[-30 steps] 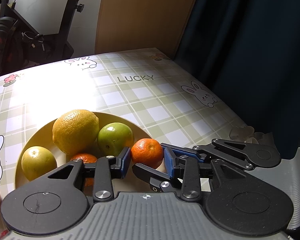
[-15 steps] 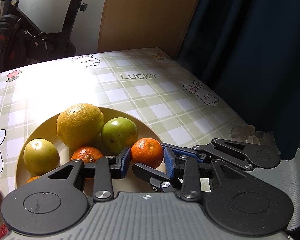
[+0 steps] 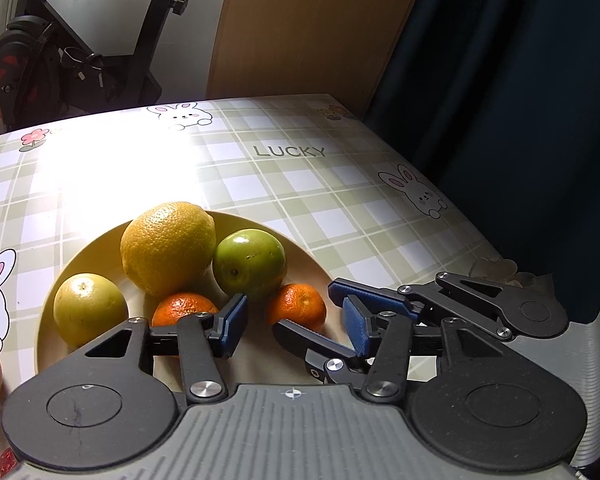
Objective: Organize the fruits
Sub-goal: 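Carry the second tangerine onto the plate and open the left gripper, then move the left gripper back toward the dark purple mangosteen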
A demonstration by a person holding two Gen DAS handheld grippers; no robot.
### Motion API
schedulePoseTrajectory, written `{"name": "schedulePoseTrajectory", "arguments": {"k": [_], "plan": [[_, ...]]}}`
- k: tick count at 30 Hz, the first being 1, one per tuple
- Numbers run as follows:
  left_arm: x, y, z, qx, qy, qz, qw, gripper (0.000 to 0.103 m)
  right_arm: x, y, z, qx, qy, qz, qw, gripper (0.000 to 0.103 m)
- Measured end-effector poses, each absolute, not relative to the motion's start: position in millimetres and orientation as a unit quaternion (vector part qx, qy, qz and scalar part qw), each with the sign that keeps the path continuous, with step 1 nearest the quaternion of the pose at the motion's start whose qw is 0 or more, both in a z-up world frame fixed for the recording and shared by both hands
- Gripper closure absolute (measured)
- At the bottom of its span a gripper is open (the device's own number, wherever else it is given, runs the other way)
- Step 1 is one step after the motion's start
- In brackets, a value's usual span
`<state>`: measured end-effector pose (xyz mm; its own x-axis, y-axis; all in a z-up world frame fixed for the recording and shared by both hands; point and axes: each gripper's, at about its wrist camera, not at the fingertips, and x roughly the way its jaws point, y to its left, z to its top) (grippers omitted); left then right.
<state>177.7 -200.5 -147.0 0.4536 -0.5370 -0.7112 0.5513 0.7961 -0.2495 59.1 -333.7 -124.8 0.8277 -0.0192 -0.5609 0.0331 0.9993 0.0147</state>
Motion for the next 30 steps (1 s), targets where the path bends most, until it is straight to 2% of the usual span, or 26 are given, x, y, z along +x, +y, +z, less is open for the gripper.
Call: {"name": "schedulePoseTrajectory", "arguments": {"k": [17,30], "plan": [[149,-161,-98,0.004,0.359,-0.314,0.879,0.048,40,-312,-91,0.024,0.271,-0.020,0.962,0.057],[126,-93,-55,0.013,0.310,-0.277,0.909,0.048,43,-265,-66,0.024,0.250,0.016,0.968,0.057]]}}
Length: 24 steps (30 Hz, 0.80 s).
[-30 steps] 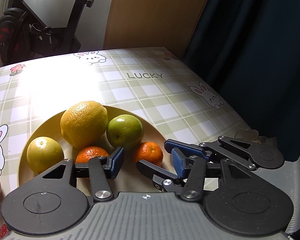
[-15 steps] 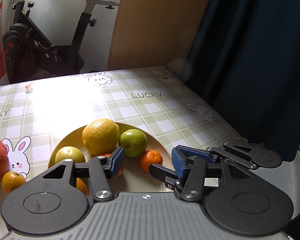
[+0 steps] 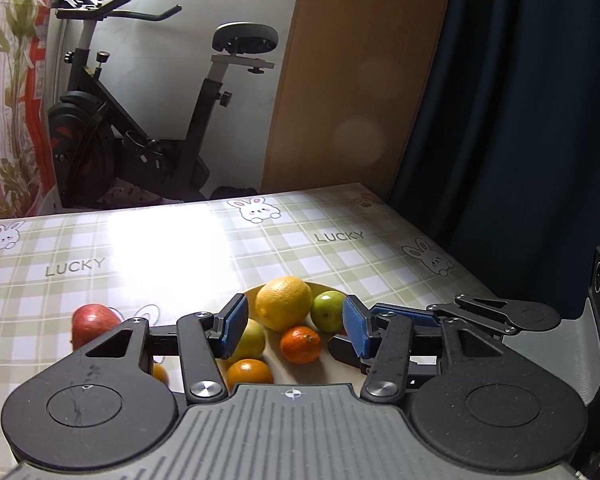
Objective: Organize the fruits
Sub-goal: 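Move the left gripper back toward the dark purple mangosteen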
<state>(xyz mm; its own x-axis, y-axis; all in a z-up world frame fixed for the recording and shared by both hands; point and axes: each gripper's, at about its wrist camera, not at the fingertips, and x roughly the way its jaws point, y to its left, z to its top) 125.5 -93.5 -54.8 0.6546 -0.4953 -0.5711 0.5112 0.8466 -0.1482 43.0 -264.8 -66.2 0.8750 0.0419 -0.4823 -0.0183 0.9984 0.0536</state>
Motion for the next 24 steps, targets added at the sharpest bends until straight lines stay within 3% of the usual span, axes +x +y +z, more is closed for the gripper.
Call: {"name": "schedulePoseTrajectory", "arguments": {"k": [20,24], "plan": [[98,28,-44,-0.018,0.305,-0.187,0.934,0.048,51,-195,-86,0.013,0.270,0.089,0.959,0.057],[101,31,-60,-0.031,0.318,-0.194,0.927,0.048,50,-185,-98,0.002,0.282,0.100,0.954,0.045]]}}
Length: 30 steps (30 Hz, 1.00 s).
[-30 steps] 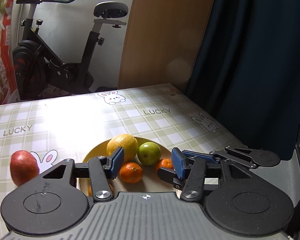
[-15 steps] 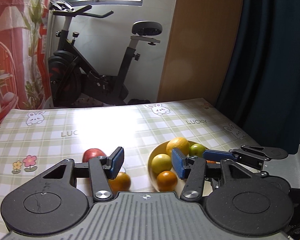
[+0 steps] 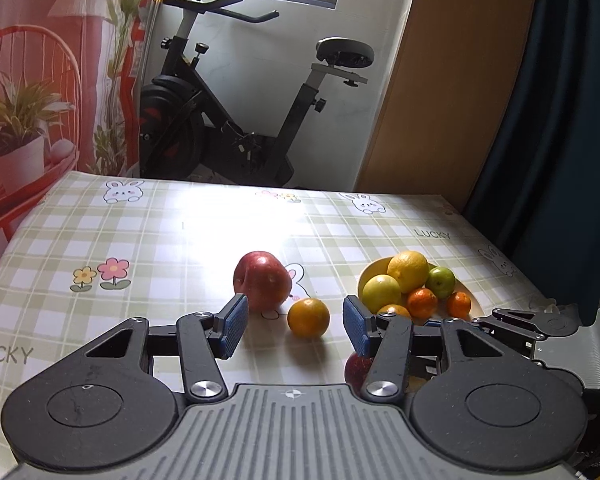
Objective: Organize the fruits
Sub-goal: 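Move the left gripper back toward the dark purple mangosteen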
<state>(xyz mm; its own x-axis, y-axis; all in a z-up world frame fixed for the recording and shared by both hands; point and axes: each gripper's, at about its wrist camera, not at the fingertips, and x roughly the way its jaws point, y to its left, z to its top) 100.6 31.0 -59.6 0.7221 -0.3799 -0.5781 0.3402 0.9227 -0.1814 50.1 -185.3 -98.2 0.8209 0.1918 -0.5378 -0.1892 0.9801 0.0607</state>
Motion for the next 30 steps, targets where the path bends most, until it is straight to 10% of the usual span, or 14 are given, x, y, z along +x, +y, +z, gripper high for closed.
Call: {"name": "schedulePoseTrajectory", "arguments": {"k": [30], "plan": [[105,-4,-92,-0.022,0.363,-0.227,0.903,0.048,53,-162,-143,-0.090,0.296,0.111,0.944,0.040]]}}
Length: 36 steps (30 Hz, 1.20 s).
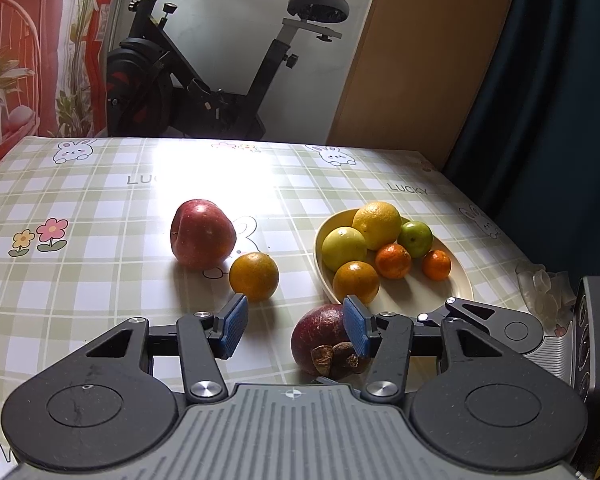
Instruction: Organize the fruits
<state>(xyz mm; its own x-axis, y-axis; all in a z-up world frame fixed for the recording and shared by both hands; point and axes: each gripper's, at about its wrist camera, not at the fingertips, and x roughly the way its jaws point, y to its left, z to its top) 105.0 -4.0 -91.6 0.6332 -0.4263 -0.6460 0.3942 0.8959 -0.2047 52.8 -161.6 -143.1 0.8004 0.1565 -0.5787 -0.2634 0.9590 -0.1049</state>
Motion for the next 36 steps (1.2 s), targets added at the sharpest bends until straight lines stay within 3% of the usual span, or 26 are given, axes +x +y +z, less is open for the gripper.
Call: {"name": "schedulePoseTrajectory", "arguments": {"k": [36], "plan": [[134,-9,-120,-0.044,0.390,-0.249,0.886,0.048,79,-165,-145,-0.048,0.308,0.147,0.939,0.039]]}}
